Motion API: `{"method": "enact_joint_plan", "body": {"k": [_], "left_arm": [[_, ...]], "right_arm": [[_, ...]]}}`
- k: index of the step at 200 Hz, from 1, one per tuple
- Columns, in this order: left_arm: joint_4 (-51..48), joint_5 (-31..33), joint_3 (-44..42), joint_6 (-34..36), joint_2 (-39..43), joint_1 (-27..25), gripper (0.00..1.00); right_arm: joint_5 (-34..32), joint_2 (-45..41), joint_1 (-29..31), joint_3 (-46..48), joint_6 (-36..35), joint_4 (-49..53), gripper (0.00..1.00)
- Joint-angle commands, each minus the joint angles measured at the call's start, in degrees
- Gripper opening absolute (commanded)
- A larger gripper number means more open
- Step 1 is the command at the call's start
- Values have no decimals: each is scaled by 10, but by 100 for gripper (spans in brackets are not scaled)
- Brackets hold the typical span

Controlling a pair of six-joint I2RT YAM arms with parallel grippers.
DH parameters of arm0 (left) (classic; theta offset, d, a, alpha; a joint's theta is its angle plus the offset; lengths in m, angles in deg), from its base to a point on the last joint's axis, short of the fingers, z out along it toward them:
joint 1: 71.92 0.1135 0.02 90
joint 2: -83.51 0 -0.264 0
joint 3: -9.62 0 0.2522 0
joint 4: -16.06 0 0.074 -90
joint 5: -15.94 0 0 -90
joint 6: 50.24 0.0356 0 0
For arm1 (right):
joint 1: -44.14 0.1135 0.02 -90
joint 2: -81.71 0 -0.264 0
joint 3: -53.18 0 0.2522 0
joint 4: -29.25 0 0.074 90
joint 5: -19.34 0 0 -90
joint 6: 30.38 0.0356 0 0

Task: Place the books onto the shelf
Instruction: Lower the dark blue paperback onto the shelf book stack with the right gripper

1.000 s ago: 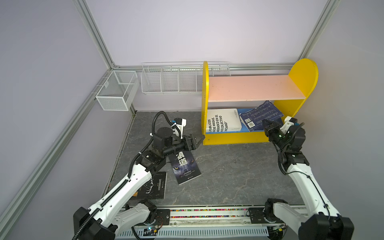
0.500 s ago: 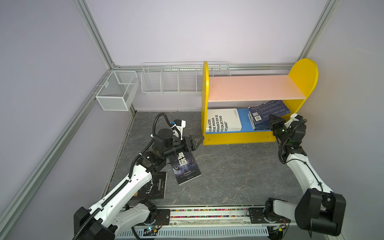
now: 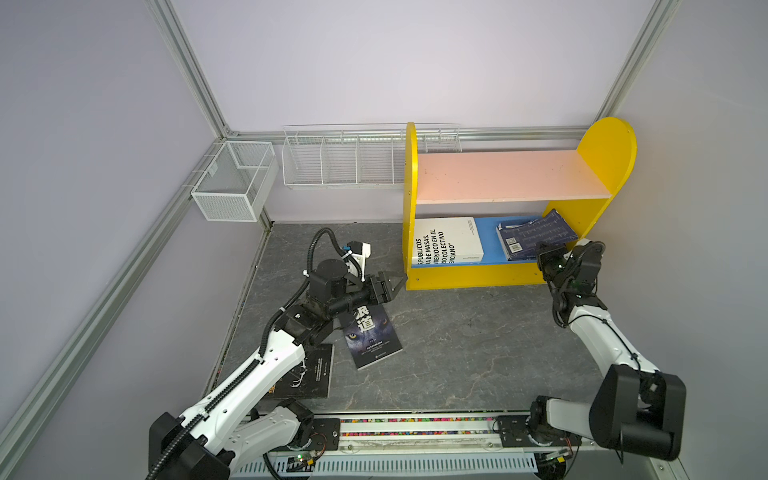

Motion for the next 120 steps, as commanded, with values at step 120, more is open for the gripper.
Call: {"method": "enact_joint_plan", "body": {"k": [120], "left_arm": [[17,19,-22,-17,15,1,78]], "right_arm": [[-43,57,2,-88,21,62,16]]}}
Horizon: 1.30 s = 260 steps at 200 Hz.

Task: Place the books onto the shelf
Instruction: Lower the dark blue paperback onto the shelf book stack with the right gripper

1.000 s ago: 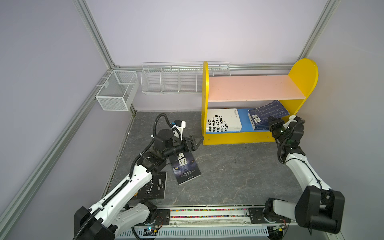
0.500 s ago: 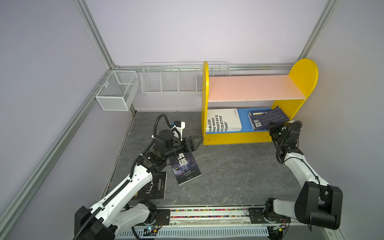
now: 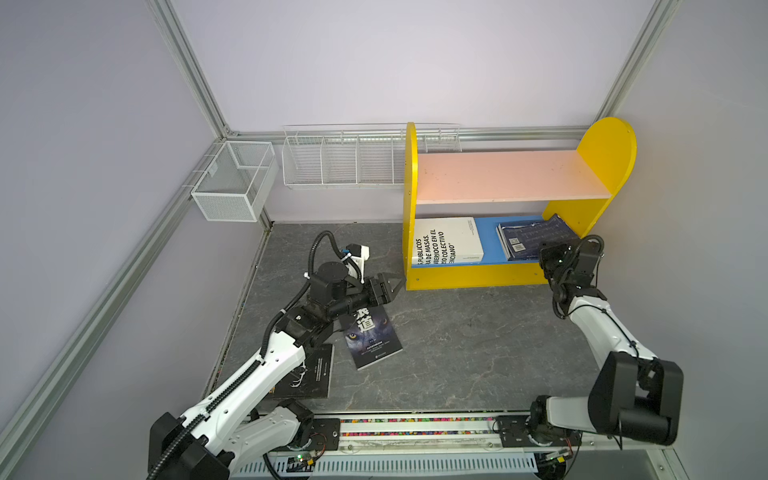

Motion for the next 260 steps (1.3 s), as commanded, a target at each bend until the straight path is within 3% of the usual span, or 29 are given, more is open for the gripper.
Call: {"method": "enact_joint_plan", "body": {"k": [1,108,138,162,180,260], "left_arm": [[12,8,-6,-4,10,1,78],[13,19,-22,-15,29,1,77],[13,19,-27,-18,33,2,77],[16,20,-30,-21,35,2,77],[20,20,-34,-25,36,2,77],[29,20,-48,-34,48,2,77]], "right_arm": [[-7,12,2,-25,-1,8,16],[-27,49,16,-43,-11,29,17],[-37,47,17,-44,-14,40,24],[-48,38,17,-46,-18,63,41],[-56,28,18,-47,-23,81,48],[-48,34,21,-98,-46,174,50]]}}
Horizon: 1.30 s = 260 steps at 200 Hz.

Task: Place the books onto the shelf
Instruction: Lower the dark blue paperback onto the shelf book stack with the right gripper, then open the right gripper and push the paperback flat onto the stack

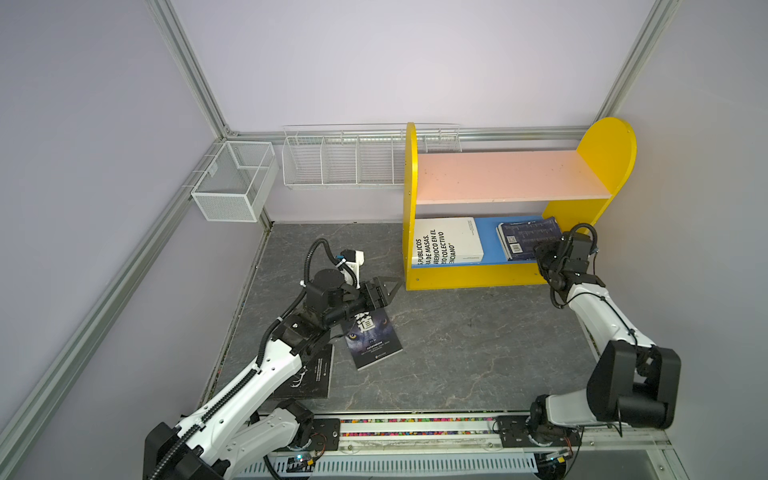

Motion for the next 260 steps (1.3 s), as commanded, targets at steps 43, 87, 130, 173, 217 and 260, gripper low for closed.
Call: {"method": "enact_joint_plan", "body": {"k": [43,87,130,173,217,260], "left_arm": [[14,10,-16,-4,22,2,77],[14,11,-17,-4,21,2,77],[12,11,-18,-3,21,2,77],[9,11,-15,-1,19,2,78],[-1,20,-15,2,23,2,85],[-1,19,-12,3,20,2,86]], "right_arm": [[12,5,4,-31,-4,27,39],[10,8,4,-32,-2,33,37],[-5,12,3,-47,-3,87,45],[9,31,3,-57,-6,89,46],[15,35,11,-63,-19,83,41],[-64,-19,75,-87,-127,139,46]]}}
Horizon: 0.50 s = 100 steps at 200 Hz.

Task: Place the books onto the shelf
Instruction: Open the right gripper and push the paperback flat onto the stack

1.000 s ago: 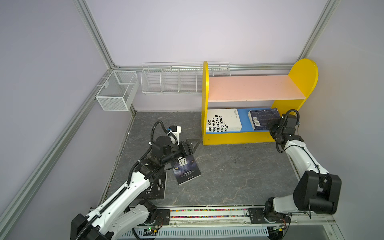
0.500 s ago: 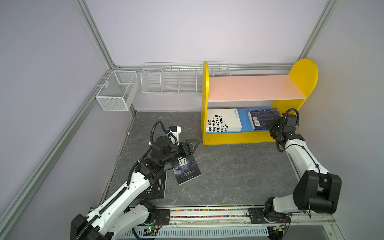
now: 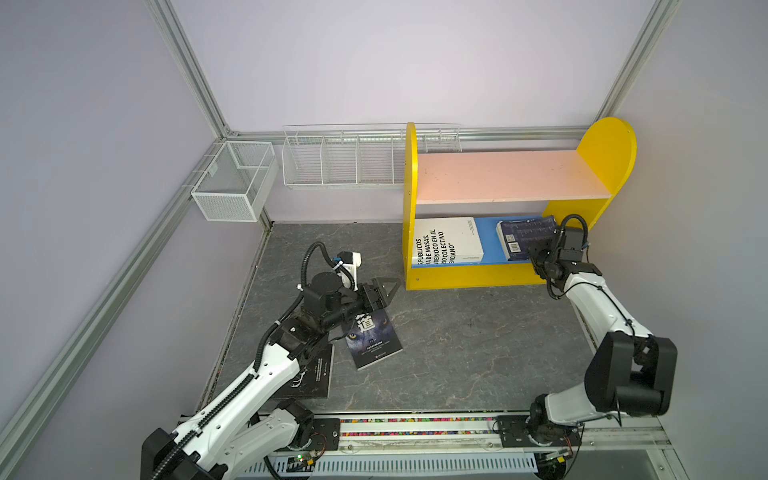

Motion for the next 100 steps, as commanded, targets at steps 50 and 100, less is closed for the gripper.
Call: {"method": "enact_joint_plan", "body": {"k": [50,100], "left_arm": [[-2,2,0,2,4,1,86],[-1,8,-8,0,15,2,86]], "right_arm": [[25,-38,55,-50,-140,90,52],[80,22,82,-106,-182,135,52]]}}
